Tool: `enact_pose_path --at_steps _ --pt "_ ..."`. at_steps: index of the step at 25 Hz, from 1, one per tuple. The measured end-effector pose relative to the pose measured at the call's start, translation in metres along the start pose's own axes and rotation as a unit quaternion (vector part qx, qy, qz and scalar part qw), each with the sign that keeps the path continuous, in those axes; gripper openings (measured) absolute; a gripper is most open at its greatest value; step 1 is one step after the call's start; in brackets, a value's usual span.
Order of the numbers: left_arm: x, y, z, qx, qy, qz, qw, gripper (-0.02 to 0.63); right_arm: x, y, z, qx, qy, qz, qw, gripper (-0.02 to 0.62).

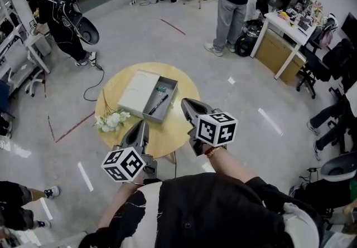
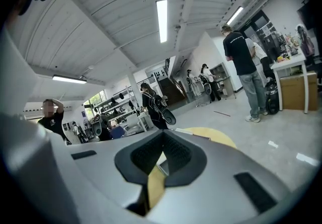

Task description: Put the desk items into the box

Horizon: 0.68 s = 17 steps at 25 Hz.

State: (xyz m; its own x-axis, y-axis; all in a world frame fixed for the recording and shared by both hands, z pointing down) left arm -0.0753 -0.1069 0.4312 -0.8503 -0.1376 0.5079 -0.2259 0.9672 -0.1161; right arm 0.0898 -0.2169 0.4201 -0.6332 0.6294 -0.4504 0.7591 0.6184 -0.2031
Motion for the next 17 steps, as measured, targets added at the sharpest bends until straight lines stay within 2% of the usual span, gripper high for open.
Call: enact_pose_path --at_steps 17 --pt "-0.0051 -0.0079 -0.0058 0.001 0.000 -0.001 1.0000 0.011 -0.0087 0.0014 -0.0027 0.012 0.021 -0.003 1.000 0.005"
Point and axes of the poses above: the fingertips, and each gripper's own axes: y backward along the fingers, x to its left, z out of its top, the point moved 4 cm from there along y, backward along the fingers, and after that the axes turned 2 degrees about -y, right-handed, at the moved point
